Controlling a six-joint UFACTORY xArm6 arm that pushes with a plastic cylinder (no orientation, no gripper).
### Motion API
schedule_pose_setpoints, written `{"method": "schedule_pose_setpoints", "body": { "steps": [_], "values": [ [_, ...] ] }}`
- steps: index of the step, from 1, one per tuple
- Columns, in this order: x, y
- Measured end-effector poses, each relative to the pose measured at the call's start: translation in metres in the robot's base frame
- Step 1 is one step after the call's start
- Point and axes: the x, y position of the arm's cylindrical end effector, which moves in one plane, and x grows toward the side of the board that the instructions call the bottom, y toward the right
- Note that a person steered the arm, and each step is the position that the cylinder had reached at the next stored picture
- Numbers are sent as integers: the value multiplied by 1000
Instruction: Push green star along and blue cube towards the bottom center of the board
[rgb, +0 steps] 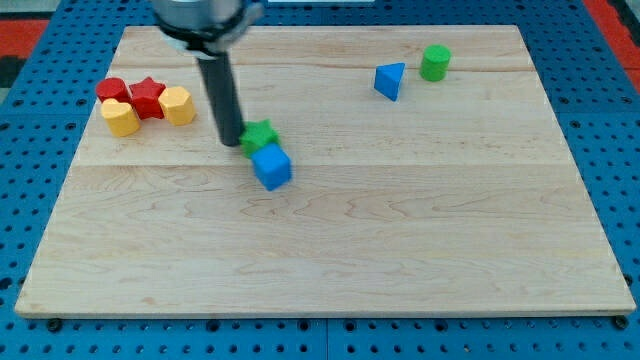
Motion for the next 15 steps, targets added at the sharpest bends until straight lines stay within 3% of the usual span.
{"method": "schedule_pose_setpoints", "body": {
  "steps": [2, 3, 4, 6, 9, 10, 11, 12, 13, 15],
  "values": [
    [-35, 17],
    [-25, 35],
    [15, 18],
    [47, 24],
    [95, 71],
    [98, 75],
    [83, 13],
    [37, 55],
    [26, 106],
    [75, 108]
  ]
}}
